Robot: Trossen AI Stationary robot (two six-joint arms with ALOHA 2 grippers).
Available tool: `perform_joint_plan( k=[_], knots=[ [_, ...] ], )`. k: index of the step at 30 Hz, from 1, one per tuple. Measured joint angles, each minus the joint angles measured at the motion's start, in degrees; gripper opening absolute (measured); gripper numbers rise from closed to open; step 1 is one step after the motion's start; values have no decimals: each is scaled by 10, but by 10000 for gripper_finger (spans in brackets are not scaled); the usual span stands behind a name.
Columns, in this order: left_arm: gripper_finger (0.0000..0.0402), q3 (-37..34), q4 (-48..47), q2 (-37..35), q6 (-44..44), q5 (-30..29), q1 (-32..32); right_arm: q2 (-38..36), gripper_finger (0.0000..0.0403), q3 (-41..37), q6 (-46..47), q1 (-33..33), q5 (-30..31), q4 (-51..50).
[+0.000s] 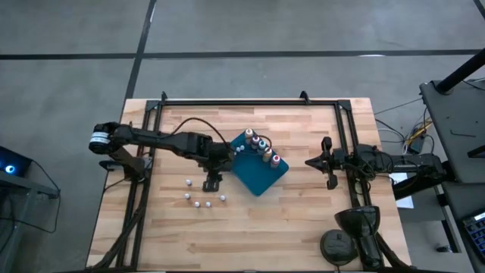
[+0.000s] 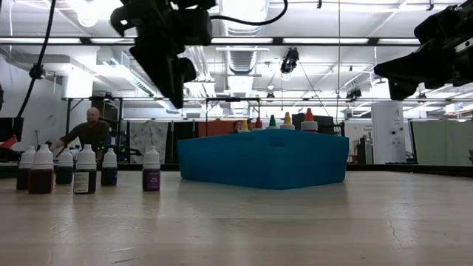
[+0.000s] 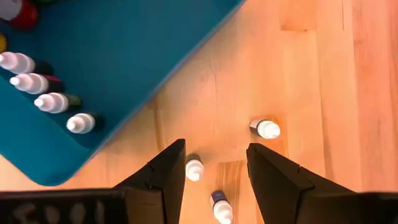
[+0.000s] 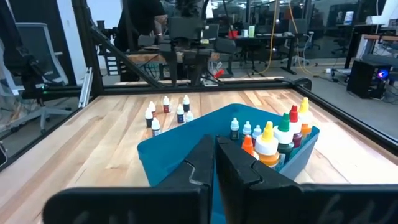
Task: Pick & Place food coloring
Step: Put the blue food coloring bottle into the blue bin
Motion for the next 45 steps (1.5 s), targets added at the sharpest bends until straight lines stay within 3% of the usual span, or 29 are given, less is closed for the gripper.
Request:
perform_joint_plan(
  k=[12, 20, 28, 45],
  knots=[
    [143, -129, 98, -59, -5, -2, -11, 0, 9, 0, 0, 0, 0, 0],
    [143, -171, 125, -59, 37, -9, -11, 0, 9, 0, 1, 0, 0, 0],
    [143, -178, 122, -58, 88, -47, -11, 0, 9, 0, 1, 0, 0, 0],
    [143, -144, 121, 3, 97, -48, -11, 0, 9, 0, 0, 0, 0, 0]
  ],
)
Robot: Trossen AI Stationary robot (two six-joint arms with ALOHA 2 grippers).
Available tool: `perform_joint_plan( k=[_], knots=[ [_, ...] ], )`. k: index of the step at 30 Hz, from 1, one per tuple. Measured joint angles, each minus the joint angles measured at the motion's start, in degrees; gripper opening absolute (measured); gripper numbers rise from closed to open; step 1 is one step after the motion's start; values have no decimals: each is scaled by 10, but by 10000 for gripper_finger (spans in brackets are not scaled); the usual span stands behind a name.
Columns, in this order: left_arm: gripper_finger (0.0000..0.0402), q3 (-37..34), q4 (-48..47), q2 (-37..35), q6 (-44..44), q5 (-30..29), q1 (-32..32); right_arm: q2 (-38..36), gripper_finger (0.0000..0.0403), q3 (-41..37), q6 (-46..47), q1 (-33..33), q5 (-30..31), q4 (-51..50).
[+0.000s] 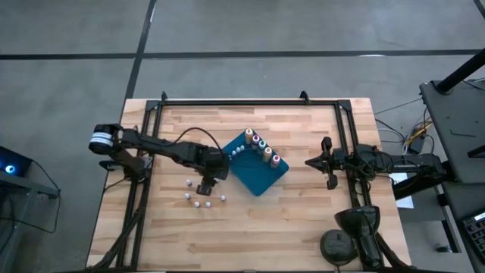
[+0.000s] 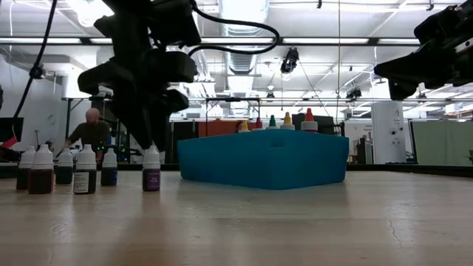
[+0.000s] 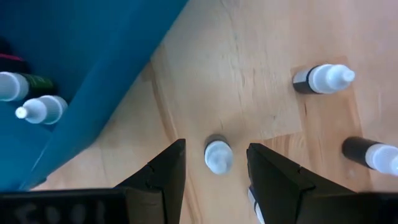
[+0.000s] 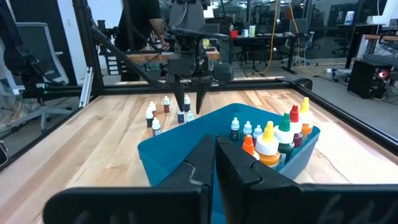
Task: Pick & Place food coloring
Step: Put the blue food coloring bottle into the blue bin
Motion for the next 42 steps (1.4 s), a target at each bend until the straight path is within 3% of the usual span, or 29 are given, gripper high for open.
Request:
perform_joint_plan(
  k=[29, 42],
  knots=[
    [139, 4, -3, 47, -14, 0, 0, 0, 9, 0, 0, 0, 0, 0],
    [44, 5, -7, 47, -16, 0, 0, 0, 9, 0, 0, 0, 0, 0]
  ],
)
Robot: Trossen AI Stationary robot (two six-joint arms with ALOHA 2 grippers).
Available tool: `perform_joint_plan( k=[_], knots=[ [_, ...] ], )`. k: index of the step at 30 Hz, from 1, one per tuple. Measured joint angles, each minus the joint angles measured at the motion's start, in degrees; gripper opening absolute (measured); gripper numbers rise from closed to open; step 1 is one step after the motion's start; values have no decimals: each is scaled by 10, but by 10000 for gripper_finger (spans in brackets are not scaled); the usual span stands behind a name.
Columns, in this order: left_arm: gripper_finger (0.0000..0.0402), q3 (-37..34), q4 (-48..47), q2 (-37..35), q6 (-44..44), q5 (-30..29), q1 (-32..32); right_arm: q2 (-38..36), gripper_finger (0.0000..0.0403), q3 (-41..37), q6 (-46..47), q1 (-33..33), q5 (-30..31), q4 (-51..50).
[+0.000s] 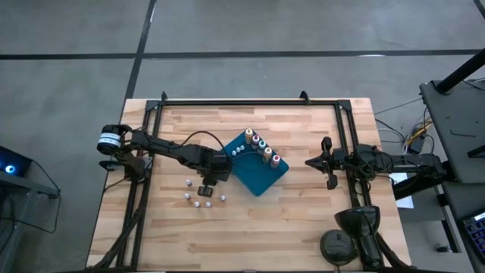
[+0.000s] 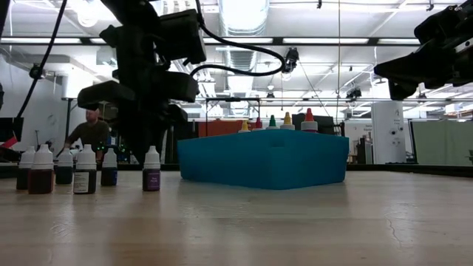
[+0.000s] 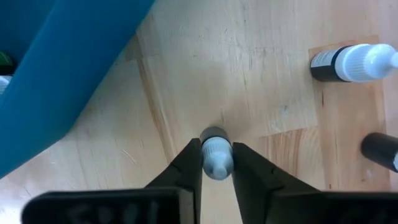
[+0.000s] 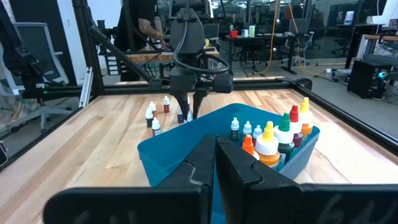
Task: Pick & Place food coloring
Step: Put the blue food coloring bottle into the blue bin
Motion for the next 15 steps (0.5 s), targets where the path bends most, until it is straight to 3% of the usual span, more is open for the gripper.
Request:
perform_joint_plan(
  k=[7, 15],
  knots=[
    [42, 34, -44, 0, -1, 0, 2, 0, 9, 0, 0, 0, 0, 0],
    [42, 132, -164, 0, -10, 0, 14, 0, 9, 0, 1, 0, 0, 0]
  ],
)
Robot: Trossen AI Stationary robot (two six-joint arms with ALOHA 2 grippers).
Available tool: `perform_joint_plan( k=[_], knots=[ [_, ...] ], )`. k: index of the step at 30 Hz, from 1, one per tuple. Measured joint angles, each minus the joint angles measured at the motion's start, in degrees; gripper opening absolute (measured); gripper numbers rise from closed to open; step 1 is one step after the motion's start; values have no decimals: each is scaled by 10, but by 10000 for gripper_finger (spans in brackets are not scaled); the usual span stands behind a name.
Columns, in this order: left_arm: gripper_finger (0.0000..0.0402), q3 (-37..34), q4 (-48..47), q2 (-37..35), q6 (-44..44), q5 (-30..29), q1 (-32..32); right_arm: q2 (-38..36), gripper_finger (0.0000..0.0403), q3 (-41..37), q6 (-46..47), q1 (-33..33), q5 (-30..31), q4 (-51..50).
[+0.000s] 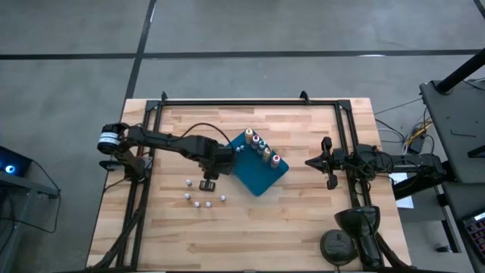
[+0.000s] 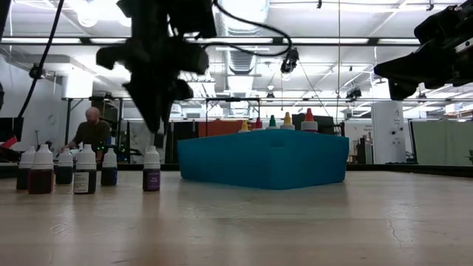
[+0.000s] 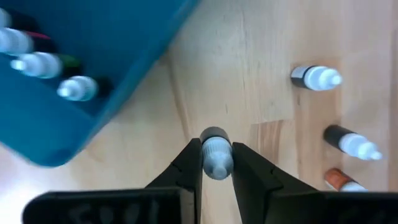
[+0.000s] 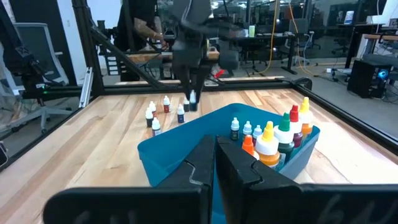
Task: Pick & Place food coloring
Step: Put the blue food coloring bottle into the blue bin
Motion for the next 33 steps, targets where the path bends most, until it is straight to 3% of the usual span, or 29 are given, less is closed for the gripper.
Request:
perform_joint_plan(
  k=[6, 14, 26, 33],
  knots=[
    [42, 78, -66, -1, 0, 0, 9, 0, 9, 0, -1, 0, 0, 0],
    [42, 132, -68, 10, -1, 0, 26, 0, 9, 0, -1, 0, 0, 0],
    [42, 250, -69, 101, -59, 1, 56, 0, 9, 0, 0, 0, 0, 0],
    [42, 308, -68, 159, -23, 1, 70, 0, 9, 0, -1, 0, 0, 0]
  ],
)
